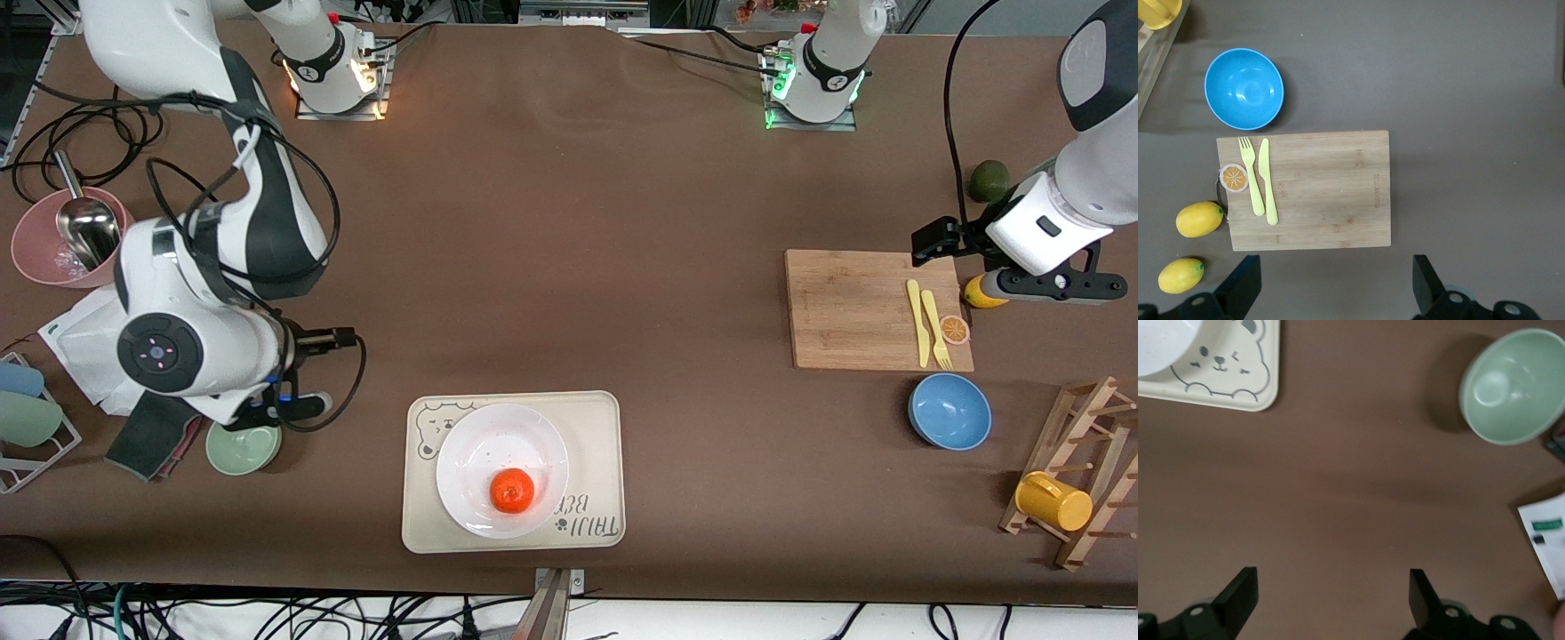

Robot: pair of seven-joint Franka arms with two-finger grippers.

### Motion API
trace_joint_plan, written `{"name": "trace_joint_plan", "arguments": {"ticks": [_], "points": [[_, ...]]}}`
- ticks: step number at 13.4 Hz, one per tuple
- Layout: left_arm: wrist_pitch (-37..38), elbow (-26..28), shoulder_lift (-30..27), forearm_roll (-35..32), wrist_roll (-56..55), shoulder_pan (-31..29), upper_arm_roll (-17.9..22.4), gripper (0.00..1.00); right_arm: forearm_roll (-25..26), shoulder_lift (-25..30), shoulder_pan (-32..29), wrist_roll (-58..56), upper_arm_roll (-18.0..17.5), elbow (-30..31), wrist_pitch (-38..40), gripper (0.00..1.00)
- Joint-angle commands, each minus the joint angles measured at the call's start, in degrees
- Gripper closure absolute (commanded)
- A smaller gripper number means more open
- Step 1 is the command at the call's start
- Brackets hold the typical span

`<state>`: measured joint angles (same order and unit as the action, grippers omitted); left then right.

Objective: Place orange and plate with both arms

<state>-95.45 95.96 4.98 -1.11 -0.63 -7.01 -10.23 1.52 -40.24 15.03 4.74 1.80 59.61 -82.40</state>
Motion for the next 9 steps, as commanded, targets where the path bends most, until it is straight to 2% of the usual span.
{"name": "trace_joint_plan", "arguments": {"ticks": [1, 3, 4, 6, 7, 9], "points": [[0.79, -0.33, -0.32, 1.29, 1.34, -0.11, 0.12, 0.00, 1.29, 4.19, 0.00, 2.64, 1.09, 4.19, 1.89, 0.00], [0.79, -0.33, -0.32, 1.29, 1.34, -0.11, 0.12, 0.00, 1.03, 7.87, -0.35, 2.56, 1.72, 9.09, -0.02, 0.00], [0.79, -0.33, -0.32, 1.29, 1.34, -0.11, 0.12, 0.00, 0.85, 12.59, -0.96, 2.64, 1.80, 15.47, -3.96, 0.00], [0.79, -0.33, -0.32, 1.29, 1.34, -0.11, 0.12, 0.00, 0.67, 24.36, -2.80, 2.56, 1.72, 33.20, -16.94, 0.00], [0.79, -0.33, -0.32, 1.29, 1.34, -0.11, 0.12, 0.00, 0.59, 27.55, -3.68, 1.69, 1.72, 37.55, -20.40, 0.00], [0.79, -0.33, -0.32, 1.64, 1.34, -0.19, 0.12, 0.00, 0.76, 30.12, -6.05, 0.80, 1.72, 37.86, -17.38, 0.00]]}}
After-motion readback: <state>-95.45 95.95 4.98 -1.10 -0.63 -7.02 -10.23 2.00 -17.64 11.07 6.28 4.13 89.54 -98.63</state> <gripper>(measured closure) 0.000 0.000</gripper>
